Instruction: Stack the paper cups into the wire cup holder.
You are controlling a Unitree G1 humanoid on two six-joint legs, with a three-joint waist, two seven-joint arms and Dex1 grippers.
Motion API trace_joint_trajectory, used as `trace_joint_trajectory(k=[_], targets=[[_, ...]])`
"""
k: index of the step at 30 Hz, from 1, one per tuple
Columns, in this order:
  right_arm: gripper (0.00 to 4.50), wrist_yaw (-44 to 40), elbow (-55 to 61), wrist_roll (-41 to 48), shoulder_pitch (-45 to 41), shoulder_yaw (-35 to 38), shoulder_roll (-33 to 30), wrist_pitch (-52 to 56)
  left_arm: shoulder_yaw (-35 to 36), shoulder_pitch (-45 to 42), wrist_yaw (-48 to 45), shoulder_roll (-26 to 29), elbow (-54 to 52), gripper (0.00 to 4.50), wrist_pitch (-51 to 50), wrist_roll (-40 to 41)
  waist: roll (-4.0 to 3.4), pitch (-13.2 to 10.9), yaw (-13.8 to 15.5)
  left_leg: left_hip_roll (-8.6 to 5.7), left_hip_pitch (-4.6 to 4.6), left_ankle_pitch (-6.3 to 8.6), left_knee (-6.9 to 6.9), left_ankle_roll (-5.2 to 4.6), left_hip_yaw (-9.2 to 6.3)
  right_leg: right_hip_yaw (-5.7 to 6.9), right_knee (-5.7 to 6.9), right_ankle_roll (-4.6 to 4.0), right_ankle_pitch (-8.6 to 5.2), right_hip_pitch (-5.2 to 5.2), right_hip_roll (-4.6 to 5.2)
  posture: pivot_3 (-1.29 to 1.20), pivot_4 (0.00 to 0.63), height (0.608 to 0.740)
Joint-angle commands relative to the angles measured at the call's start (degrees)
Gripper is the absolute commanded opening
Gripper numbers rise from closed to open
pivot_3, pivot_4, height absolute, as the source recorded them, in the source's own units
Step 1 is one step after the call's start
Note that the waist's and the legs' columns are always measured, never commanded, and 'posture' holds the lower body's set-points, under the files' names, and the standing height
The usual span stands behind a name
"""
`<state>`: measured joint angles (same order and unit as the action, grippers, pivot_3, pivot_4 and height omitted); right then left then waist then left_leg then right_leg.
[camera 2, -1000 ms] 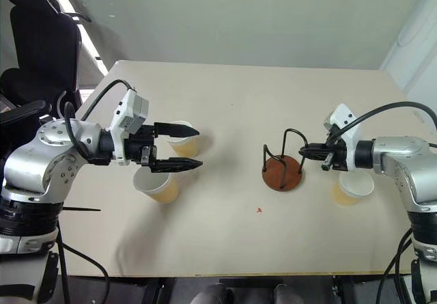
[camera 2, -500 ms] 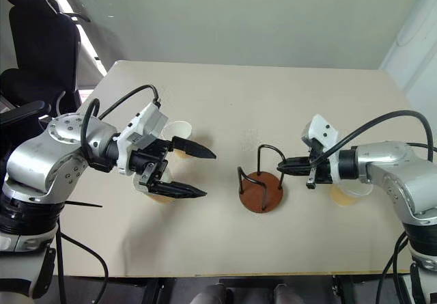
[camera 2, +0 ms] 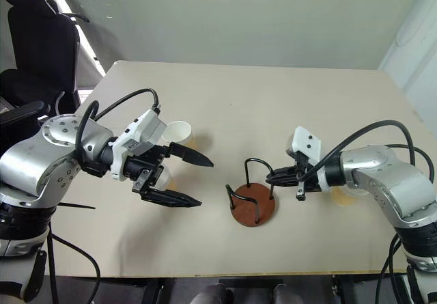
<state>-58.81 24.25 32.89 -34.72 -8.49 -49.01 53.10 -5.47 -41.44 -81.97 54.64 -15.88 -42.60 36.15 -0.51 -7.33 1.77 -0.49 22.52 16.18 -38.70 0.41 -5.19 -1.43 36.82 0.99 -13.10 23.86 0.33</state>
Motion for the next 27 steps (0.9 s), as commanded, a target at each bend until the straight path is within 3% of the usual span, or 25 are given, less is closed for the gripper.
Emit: trace_joint_trajectory(k=[1,19,22,27], targets=[[0.02,-0.72,-0.17,-1.2,-1.23,-0.33,-0.09,-2.55,1.54,0.05,0.4,0.84,-1.85,4.5,-0.44,1.03,0.0,0.0,0.0,0.0,0.0,0.01,0.0,-0.01,0.0,0.0,0.0,0.0,0.0,0.0,0.0,0.0,0.15,0.74],[0.02,-3.0,-3.83,-5.95,-0.99,-3.04,-0.22,-7.22,1.5,0.21,2.29,0.58,-1.95,4.5,-0.75,1.52,0.0,0.0,-0.05,0.01,0.0,0.01,-0.01,-0.02,0.01,0.0,0.01,0.0,0.0,0.0,-0.01,0.0,0.15,0.74],[0.78,-2.87,-3.62,-6.24,-1.07,-3.28,-0.07,-6.8,1.45,0.35,2.33,0.51,-1.79,4.5,-0.65,1.5,0.0,0.0,-0.05,0.02,0.0,0.01,-0.01,-0.02,0.01,0.0,0.01,0.0,0.0,0.0,-0.01,0.0,0.15,0.74],[2.52,-1.95,-4.34,-7.13,-1.46,-3.21,0.2,-6.82,1.35,0.69,2.4,0.47,-1.55,4.5,-0.4,1.25,0.0,0.0,-0.05,0.02,0.0,0.01,-0.01,-0.02,0.01,0.0,0.01,0.0,0.0,0.0,-0.01,0.0,0.15,0.74]])
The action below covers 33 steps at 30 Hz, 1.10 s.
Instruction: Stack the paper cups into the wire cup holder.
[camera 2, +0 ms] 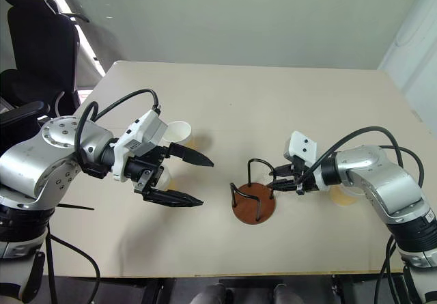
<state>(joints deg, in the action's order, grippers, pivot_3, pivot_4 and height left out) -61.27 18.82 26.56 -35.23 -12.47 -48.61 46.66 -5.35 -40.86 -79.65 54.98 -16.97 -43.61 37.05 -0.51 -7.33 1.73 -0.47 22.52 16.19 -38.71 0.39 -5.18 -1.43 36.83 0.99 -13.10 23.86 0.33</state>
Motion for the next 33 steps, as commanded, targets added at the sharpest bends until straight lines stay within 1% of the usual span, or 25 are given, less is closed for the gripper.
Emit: trace_joint_trajectory(k=[1,3,4,5,9,13,17,22,26,29,33], targets=[[2.84,0.71,0.93,-1.06,-0.93,0.87,-0.21,-0.5,1.24,0.17,0.13,0.13,-0.48,4.5,0.62,0.33,0.0,0.0,0.0,0.0,0.0,0.0,0.0,0.0,0.0,0.0,0.0,0.0,0.0,0.0,0.0,0.0,0.15,0.74],[3.57,1.57,0.57,-1.57,-0.86,1.47,-0.09,-0.39,1.36,0.38,0.16,0.17,-0.69,4.5,0.81,0.34,0.0,0.0,0.0,0.0,0.0,0.0,0.0,0.0,0.0,0.0,0.0,0.0,0.0,0.0,0.0,0.0,0.15,0.74],[4.0,1.88,0.66,-1.79,-0.54,2.01,-0.31,-0.67,1.55,0.67,0.2,0.2,-1.02,4.5,0.88,0.49,0.0,0.0,0.0,0.0,0.0,0.0,0.0,0.0,0.0,0.0,0.0,0.0,0.0,0.0,0.0,0.0,0.15,0.74],[4.25,2.2,1.02,-1.4,-0.01,3.13,-0.68,-0.47,1.91,1.0,0.38,0.11,-1.38,4.5,0.7,0.93,0.0,0.0,-0.01,0.0,0.0,0.0,0.0,0.0,0.0,0.0,0.0,0.0,0.0,0.0,0.0,0.0,0.15,0.74],[4.25,3.28,3.13,0.14,3.0,8.23,-2.77,0.4,3.17,1.93,1.6,-0.07,-2.04,4.5,0.3,1.81,0.0,0.0,0.19,0.0,0.01,0.0,0.0,0.0,0.0,0.0,0.0,0.0,0.0,0.0,0.01,0.0,0.15,0.74],[4.25,4.89,5.63,2.01,6.28,15.27,-5.45,2.21,4.21,1.86,3.2,-0.47,-0.57,4.5,0.73,1.7,0.0,0.0,0.16,0.0,0.02,0.01,0.0,0.0,0.02,-0.01,-0.01,0.0,0.0,-0.01,0.01,0.0,0.15,0.74],[4.25,3.93,8.94,4.44,9.72,22.01,-10.27,4.97,4.72,0.99,2.99,-1.14,1.41,4.5,2.68,1.3,0.0,0.0,0.15,0.01,-0.01,0.0,0.0,0.02,0.05,-0.03,0.04,-0.01,0.0,-0.01,0.01,0.0,0.15,0.74],[4.25,0.61,12.63,5.18,18.22,28.22,-17.64,5.33,4.34,-0.75,2.07,-2.1,3.82,4.5,4.39,0.85,0.01,0.0,0.26,0.01,0.01,0.03,0.0,0.07,0.08,-0.04,0.0,0.0,-0.01,-0.02,0.01,0.0,0.15,0.74],[4.25,-1.42,13.39,3.87,25.33,32.74,-21.27,4.17,3.36,-1.73,1.46,-2.84,5.32,4.5,5.47,0.1,0.01,0.0,0.25,0.02,-0.02,0.04,0.0,0.08,0.13,-0.08,0.02,0.0,-0.01,-0.02,0.0,0.0,0.15,0.74],[4.25,-1.46,12.13,-0.14,30.47,33.36,-23.04,0.54,2.85,-2.09,0.72,-3.49,6.18,4.5,6.4,-0.46,0.01,0.0,0.25,0.03,-0.04,0.04,0.0,0.07,0.17,-0.11,0.03,0.01,-0.01,-0.02,-0.01,0.0,0.15,0.74],[4.25,-1.15,9.0,-4.11,32.72,31.41,-24.06,-4.47,3.01,-2.45,-0.57,-3.72,5.99,4.5,6.62,-0.06,0.02,-0.01,0.14,0.04,-0.05,0.06,-0.01,0.04,0.22,-0.15,0.04,0.02,-0.01,-0.02,-0.01,0.0,0.15,0.74]])
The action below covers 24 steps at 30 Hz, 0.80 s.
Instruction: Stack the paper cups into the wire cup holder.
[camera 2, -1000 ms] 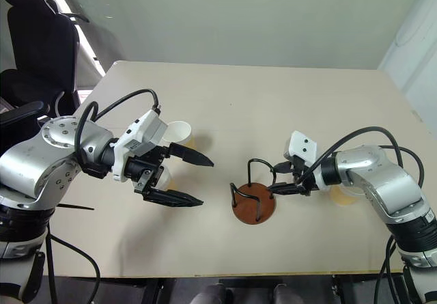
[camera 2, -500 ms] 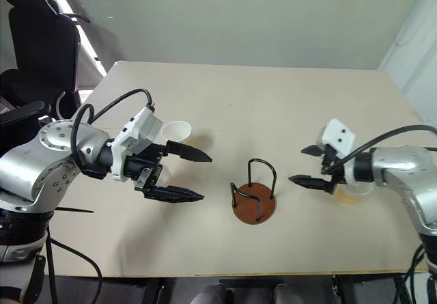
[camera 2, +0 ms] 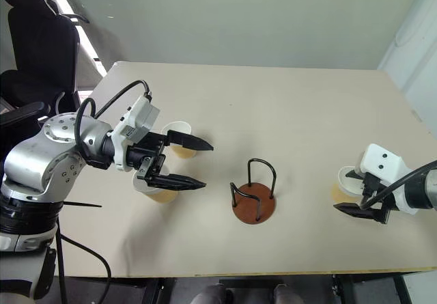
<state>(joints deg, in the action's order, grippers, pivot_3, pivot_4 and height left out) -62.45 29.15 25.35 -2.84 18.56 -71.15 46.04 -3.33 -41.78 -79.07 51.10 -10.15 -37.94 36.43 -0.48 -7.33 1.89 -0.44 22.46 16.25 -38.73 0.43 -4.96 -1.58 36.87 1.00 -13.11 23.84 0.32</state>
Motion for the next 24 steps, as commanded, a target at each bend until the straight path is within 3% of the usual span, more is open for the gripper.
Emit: trace_joint_trajectory(k=[1,14,17,24], targets=[[4.25,-0.13,-2.3,-3.69,0.36,-0.23,-1.65,-5.02,1.13,-1.57,-1.46,0.24,-0.97,4.5,0.98,0.64,0.0,0.0,-0.06,0.01,-0.01,0.0,0.0,-0.01,0.01,0.0,0.01,0.0,0.0,0.0,0.0,0.0,0.15,0.74],[4.25,-1.94,-12.44,-10.25,-8.66,-15.37,-0.24,-14.31,2.04,0.63,-2.41,4.09,-2.62,4.5,4.1,-2.25,0.0,0.0,-0.25,0.1,-0.04,0.1,-0.15,-0.24,0.18,-0.06,0.04,0.03,-0.01,-0.01,-0.05,0.0,0.15,0.74],[3.68,-2.55,-14.31,-12.13,-11.1,-19.02,0.88,-15.59,0.74,2.27,-4.33,6.39,-2.77,4.5,8.43,-5.82,-0.01,0.0,-0.35,0.11,-0.03,0.14,-0.22,-0.31,0.18,-0.06,0.05,0.04,-0.02,-0.01,-0.05,0.0,0.15,0.74],[1.17,-4.18,-16.31,-13.66,-13.66,-21.58,1.86,-16.72,1.3,1.86,-4.34,6.78,-2.14,4.5,9.28,-6.69,0.0,0.0,-0.29,0.12,0.01,0.19,-0.3,-0.4,0.22,-0.07,0.04,0.05,-0.02,-0.01,-0.05,0.0,0.15,0.74]])
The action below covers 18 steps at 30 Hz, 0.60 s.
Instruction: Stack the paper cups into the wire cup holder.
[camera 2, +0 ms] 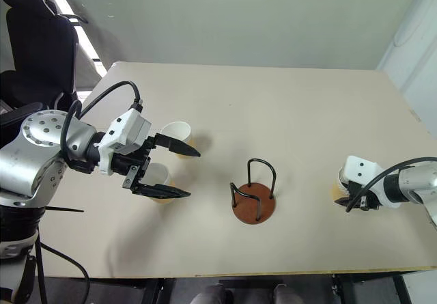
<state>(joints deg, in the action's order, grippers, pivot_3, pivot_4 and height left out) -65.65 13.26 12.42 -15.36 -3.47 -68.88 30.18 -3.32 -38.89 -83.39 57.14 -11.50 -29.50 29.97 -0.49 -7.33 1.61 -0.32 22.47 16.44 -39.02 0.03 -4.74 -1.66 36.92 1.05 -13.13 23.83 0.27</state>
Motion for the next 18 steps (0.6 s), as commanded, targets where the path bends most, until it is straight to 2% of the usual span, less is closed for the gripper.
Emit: trace_joint_trajectory(k=[1,3,11,18], targets=[[0.83,-1.17,-0.49,-0.77,-1.2,0.52,-0.41,-0.89,1.44,-1.07,-0.06,0.82,-0.64,4.5,0.84,-0.26,0.0,0.0,0.0,0.0,0.0,0.0,0.0,0.0,0.0,0.0,0.0,0.0,0.0,0.0,0.0,0.0,0.15,0.74],[0.04,-2.12,-0.17,0.38,-1.09,1.91,-0.85,-0.2,1.97,-1.82,0.12,1.05,0.52,4.5,0.93,-0.55,0.0,0.0,-0.02,0.0,0.0,0.01,0.01,0.0,0.01,0.0,0.0,0.0,0.0,0.0,0.01,0.0,0.15,0.74],[0.01,-3.59,3.72,4.73,-1.89,9.33,-3.15,3.62,2.87,-5.86,0.0,1.74,6.45,4.5,2.35,-1.95,0.0,0.0,-0.06,0.01,0.01,0.01,0.02,0.01,0.03,0.0,0.0,-0.01,0.0,0.01,0.0,0.0,0.15,0.74],[0.01,-2.93,12.1,13.32,-14.59,13.92,-4.68,11.88,2.03,-7.62,-0.99,1.02,8.26,4.5,3.07,-2.55,-0.02,-0.01,-0.22,0.02,0.02,0.01,0.04,0.01,0.06,-0.03,0.01,-0.01,-0.01,0.05,-0.01,0.0,0.15,0.74]])
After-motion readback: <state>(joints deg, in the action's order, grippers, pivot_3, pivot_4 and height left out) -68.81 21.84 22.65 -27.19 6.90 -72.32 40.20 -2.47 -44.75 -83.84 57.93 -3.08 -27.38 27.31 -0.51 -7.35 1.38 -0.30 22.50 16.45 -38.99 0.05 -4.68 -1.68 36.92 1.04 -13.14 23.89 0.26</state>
